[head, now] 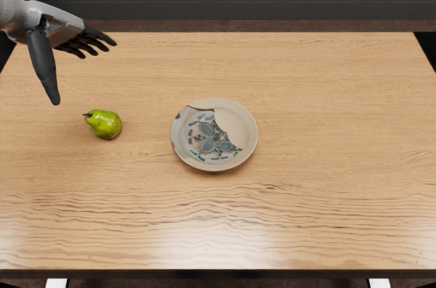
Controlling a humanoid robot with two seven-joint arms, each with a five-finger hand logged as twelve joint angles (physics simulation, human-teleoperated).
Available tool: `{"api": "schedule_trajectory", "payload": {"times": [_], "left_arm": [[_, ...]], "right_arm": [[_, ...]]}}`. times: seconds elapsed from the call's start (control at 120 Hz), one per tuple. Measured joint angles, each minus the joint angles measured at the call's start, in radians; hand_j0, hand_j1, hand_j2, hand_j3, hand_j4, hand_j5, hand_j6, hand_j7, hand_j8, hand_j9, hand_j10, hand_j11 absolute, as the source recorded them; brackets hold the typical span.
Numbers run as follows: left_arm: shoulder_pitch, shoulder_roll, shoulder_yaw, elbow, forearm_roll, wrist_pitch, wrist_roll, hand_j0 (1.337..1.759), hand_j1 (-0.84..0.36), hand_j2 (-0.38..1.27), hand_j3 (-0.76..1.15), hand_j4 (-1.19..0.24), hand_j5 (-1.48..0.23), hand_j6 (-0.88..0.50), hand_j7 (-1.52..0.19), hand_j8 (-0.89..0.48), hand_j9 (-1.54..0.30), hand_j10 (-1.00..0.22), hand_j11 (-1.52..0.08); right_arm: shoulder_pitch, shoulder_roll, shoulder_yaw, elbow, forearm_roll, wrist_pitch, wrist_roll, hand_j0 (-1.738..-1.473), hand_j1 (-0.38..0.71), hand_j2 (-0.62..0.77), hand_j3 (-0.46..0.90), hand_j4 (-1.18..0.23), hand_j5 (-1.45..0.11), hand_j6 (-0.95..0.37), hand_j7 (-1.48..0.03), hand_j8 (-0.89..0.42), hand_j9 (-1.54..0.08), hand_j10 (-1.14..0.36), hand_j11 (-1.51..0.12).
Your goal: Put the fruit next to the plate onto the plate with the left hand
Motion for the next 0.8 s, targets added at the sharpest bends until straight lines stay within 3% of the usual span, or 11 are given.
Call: {"api": "schedule_trajectory", "payload": {"times": [0.45, 0.625, 0.7, 0.742, 0.8], "left_arm": [[0.000, -0.008, -0.003, 0.000, 0.000, 0.000, 0.000, 1.658, 0.31, 0.01, 0.00, -0.03, -0.04, -0.03, -0.04, -0.03, -0.04, -0.03, -0.04], [-0.071, -0.157, 0.046, -0.005, -0.005, 0.000, -0.007, 1.658, 0.31, 0.01, 0.00, -0.03, -0.04, -0.03, -0.04, -0.03, -0.04, -0.03, -0.04], [-0.078, -0.188, 0.070, -0.047, -0.012, 0.000, -0.003, 1.658, 0.31, 0.01, 0.00, -0.03, -0.04, -0.03, -0.04, -0.03, -0.04, -0.03, -0.04], [-0.080, -0.207, 0.077, -0.087, -0.029, 0.030, 0.010, 1.658, 0.31, 0.01, 0.00, -0.03, -0.04, -0.03, -0.04, -0.03, -0.04, -0.03, -0.04], [-0.077, -0.238, 0.083, -0.146, -0.086, 0.157, 0.085, 1.658, 0.31, 0.01, 0.00, -0.03, -0.04, -0.03, -0.04, -0.03, -0.04, -0.03, -0.04]], "right_arm": [[0.003, 0.000, 0.001, -0.001, 0.000, 0.000, 0.000, -1.658, -0.35, 0.00, 0.00, 0.00, 0.00, 0.00, 0.00, 0.00, 0.00, 0.00, 0.00], [0.003, 0.000, 0.001, 0.000, 0.000, 0.000, 0.000, -1.658, -0.35, 0.00, 0.00, 0.00, 0.00, 0.00, 0.00, 0.00, 0.00, 0.00, 0.00], [0.003, 0.000, 0.001, -0.001, 0.000, 0.000, 0.000, -1.658, -0.35, 0.00, 0.00, 0.00, 0.00, 0.00, 0.00, 0.00, 0.00, 0.00, 0.00], [0.003, 0.000, 0.001, -0.001, 0.000, 0.000, 0.000, -1.658, -0.35, 0.00, 0.00, 0.00, 0.00, 0.00, 0.00, 0.00, 0.00, 0.00, 0.00], [0.003, 0.000, 0.001, -0.001, 0.000, 0.000, 0.000, -1.658, -0.35, 0.00, 0.00, 0.00, 0.00, 0.00, 0.00, 0.00, 0.00, 0.00, 0.00]]}}
